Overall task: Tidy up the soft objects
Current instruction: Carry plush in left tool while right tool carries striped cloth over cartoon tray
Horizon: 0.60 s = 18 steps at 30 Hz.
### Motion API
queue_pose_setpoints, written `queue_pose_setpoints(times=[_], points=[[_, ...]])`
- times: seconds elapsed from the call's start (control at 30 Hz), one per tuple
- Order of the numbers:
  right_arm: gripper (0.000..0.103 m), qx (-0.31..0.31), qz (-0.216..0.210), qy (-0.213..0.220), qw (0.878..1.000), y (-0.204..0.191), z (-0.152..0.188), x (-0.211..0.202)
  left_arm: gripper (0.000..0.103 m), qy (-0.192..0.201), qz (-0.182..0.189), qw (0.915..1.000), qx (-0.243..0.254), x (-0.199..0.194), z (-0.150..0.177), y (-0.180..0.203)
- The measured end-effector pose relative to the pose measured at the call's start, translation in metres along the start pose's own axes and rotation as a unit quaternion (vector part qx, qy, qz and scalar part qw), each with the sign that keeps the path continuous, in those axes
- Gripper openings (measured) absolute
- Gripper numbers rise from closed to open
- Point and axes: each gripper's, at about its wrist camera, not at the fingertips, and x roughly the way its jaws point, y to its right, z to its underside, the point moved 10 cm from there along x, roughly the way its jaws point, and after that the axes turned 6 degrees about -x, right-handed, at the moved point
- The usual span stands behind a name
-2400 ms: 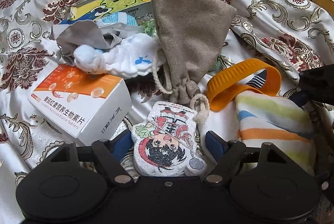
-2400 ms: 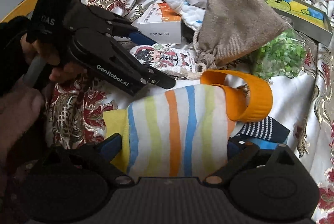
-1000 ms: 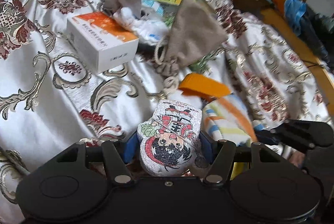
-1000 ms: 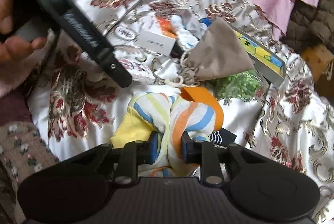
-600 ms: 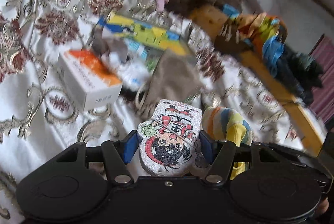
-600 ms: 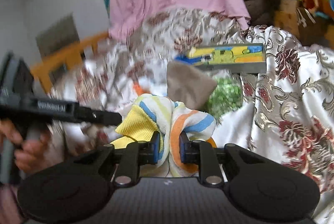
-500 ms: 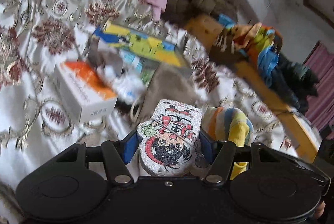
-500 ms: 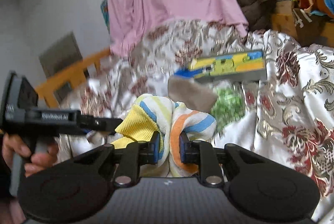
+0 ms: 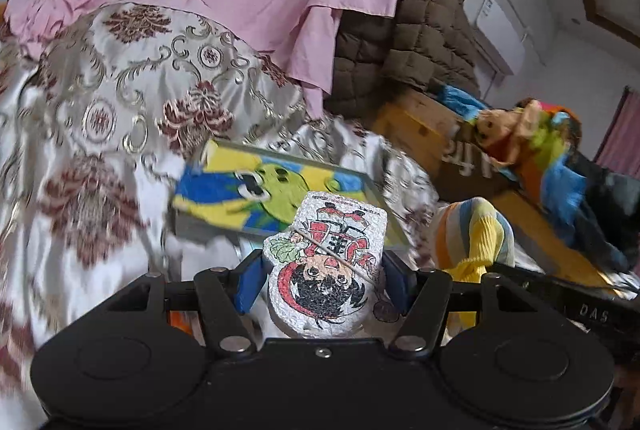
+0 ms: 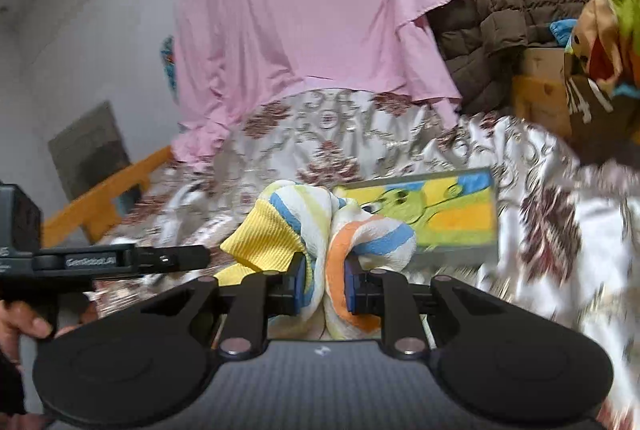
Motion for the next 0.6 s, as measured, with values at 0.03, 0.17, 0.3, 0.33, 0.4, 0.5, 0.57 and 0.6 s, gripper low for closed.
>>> queue_pose_setpoints(times=[0.03, 0.17, 0.3, 0.33, 0.4, 0.5, 0.57, 0.6], points=[[0.022, 0.005, 0.007, -0.003, 1.000, 0.008, -0.006, 0.013, 0.064, 0.000, -0.005, 1.0000, 0.006, 0.013, -0.005, -0.003], [0.022, 0.038, 0.028, -0.017, 0.999, 0.040, -0.019, 0.072, 0.064, -0.004, -0.023, 0.9996, 0.013, 0.068, -0.022, -0.012], [0.022, 0.041, 0.058, -0.037, 0.997, 0.066, -0.022, 0.130, 0.064, -0.009, -0.045, 0.9987, 0.022, 0.122, -0.038, -0.020], [0.022, 0.046, 0.063, -0.043, 0.996, 0.072, -0.021, 0.142, 0.064, -0.015, -0.051, 0.9985, 0.017, 0.137, -0.042, -0.024], [0.022, 0.057, 0.076, -0.057, 0.994, 0.086, -0.018, 0.167, 0.064, -0.030, -0.062, 0.9976, 0.008, 0.163, -0.045, -0.031], [0.022, 0.073, 0.092, -0.076, 0.990, 0.105, -0.012, 0.196, 0.064, -0.054, -0.086, 0.9948, -0.006, 0.202, -0.048, -0.044], [0.022, 0.081, 0.101, -0.088, 0.988, 0.116, -0.008, 0.210, 0.064, -0.068, -0.092, 0.9932, -0.019, 0.223, -0.048, -0.052], [0.022, 0.085, 0.109, -0.094, 0.986, 0.121, -0.005, 0.217, 0.064, -0.077, -0.101, 0.9916, -0.025, 0.232, -0.046, -0.057]])
